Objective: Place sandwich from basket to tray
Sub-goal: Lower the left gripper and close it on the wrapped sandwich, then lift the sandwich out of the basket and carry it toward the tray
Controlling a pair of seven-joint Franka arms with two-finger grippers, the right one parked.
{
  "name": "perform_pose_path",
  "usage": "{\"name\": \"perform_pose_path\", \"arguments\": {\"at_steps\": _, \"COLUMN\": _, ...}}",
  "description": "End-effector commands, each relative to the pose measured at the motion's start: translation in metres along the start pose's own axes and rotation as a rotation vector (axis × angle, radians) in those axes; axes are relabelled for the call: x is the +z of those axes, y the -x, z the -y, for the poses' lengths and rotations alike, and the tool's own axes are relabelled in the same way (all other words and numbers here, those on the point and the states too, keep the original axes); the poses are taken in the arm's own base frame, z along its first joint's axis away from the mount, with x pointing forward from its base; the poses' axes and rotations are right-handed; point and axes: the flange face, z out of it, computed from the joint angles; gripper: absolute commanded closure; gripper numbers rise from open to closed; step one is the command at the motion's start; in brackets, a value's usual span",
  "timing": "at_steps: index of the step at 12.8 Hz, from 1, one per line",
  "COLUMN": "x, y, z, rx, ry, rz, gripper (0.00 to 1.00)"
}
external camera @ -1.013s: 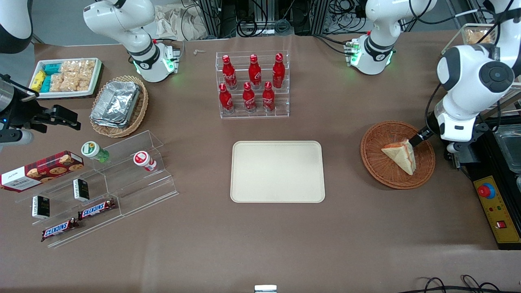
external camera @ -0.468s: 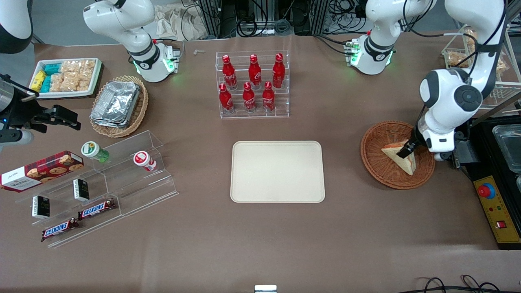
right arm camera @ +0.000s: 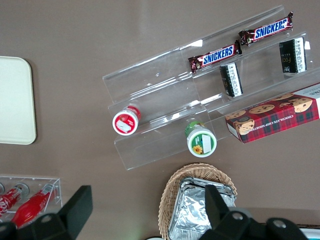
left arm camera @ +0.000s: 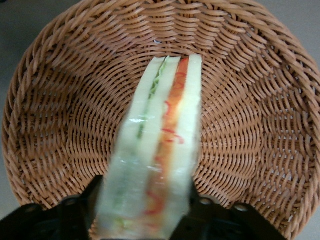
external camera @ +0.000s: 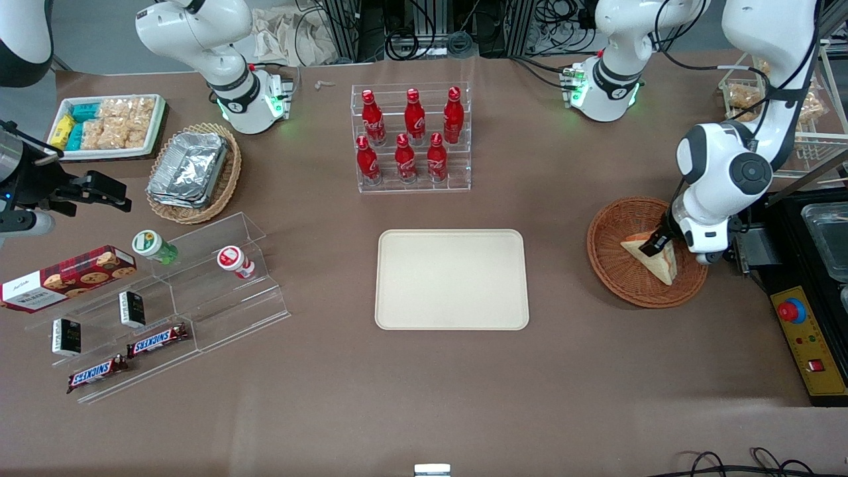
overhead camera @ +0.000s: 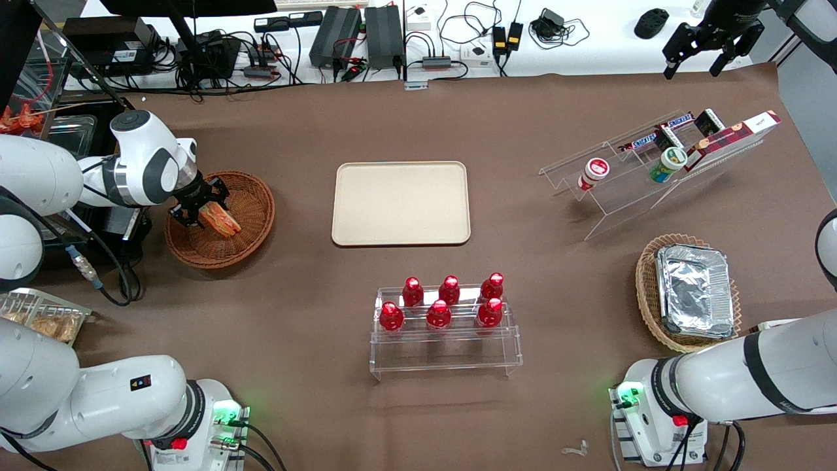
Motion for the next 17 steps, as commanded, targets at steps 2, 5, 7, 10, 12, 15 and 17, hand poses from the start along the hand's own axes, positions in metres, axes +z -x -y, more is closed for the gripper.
{"name": "perform_pose_path", "arguments": {"at_steps": 2, "x": -0.01, "y": 0.002, "z": 0.0, "rx": -0.073, "ry": 0.037, "rz": -0.055, "gripper": 1.0}}
{"name": "perform_pose_path", "arguments": {"at_steps": 5, "x": -0.043, "y": 0.001, "z": -0.007, "rx": -0.033, "ry": 0.021, "rz": -0.081, "gripper": 1.0}}
{"name": "perform_pose_path", "arguments": {"at_steps": 7, "x": -0.1, "y": -0.009, "z": -0.027, "rx": 0.034, "ry": -0.098, "rz": -0.073, "gripper": 1.0}}
{"name": "perform_pose_path", "arguments": {"at_steps": 10, "x": -0.216, "y": -0.02, "z": -0.06, "rx": 0.2, "ry": -0.218, "rz": 0.02, "gripper": 1.0}}
{"name": "perform_pose_path", "arguments": {"at_steps": 12, "x": -0.273, "y": 0.004, "z": -0.082, "rx": 0.314, "ry": -0.231, "rz": 0.03, "gripper": 1.0}}
{"name": "perform_pose_path", "arguments": {"at_steps": 15, "x": -0.328, "y": 0.065, "z": -0.129, "rx": 0.498, "ry": -0.174, "rz": -0.018, "gripper": 1.0}}
{"name": "perform_pose_path", "arguments": {"at_steps": 17, "x": -0.316, "y": 0.12, "z": -0.17, "rx": 0.611, "ry": -0.116, "rz": 0.043, "gripper": 1.0}}
